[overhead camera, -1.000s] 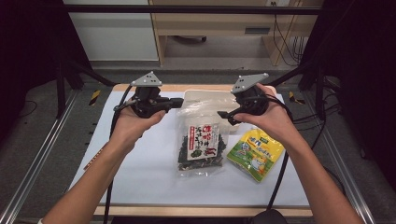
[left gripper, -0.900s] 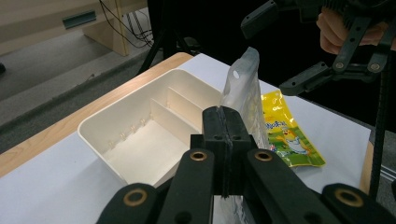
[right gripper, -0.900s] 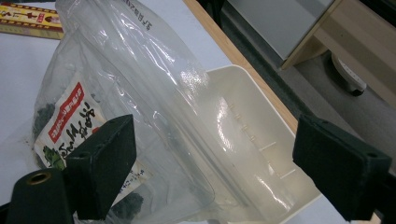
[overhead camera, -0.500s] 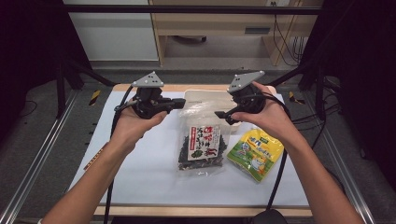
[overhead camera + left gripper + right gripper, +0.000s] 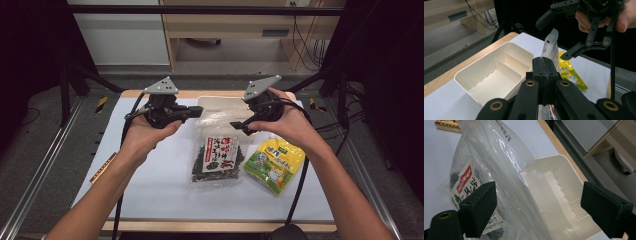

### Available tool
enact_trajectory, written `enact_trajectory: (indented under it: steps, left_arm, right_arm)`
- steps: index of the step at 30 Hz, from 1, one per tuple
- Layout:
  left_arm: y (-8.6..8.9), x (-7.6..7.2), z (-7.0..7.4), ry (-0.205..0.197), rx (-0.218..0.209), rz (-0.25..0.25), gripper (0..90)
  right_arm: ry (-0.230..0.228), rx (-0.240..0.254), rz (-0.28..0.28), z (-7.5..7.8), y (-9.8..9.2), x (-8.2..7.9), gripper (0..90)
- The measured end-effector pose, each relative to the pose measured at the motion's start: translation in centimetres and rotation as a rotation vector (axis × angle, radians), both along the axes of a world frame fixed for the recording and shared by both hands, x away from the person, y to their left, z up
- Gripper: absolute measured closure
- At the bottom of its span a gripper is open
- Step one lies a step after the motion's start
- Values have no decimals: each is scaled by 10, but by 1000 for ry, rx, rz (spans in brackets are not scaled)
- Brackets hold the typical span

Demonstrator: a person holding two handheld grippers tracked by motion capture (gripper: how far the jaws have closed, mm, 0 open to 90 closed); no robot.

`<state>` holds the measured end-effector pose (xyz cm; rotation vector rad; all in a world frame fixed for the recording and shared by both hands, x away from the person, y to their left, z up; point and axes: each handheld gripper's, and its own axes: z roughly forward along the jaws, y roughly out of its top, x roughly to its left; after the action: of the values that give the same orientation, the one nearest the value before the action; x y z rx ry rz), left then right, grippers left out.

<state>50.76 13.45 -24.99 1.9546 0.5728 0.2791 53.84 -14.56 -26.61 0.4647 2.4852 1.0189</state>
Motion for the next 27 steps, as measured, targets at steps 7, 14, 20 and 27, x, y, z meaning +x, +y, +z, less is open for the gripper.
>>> enact_trajectory:
  steps: [7, 14, 20, 27]
  left_arm:
    - [-4, -5, 2, -7, -3, -15, 898]
    - [-5, -5, 3, -10, -5, -18, 898]
    - [-4, -4, 1, -12, 9, 1, 898]
    - [2, 1, -6, -1, -20, 22, 896]
  right_arm:
    - [44, -33, 38, -7, 4, 2, 176]
    - [105, -65, 69, -17, 7, 1, 300]
    - [134, -84, 102, -18, 4, -1, 597]
    - [196, -79, 155, -13, -1, -7, 817]
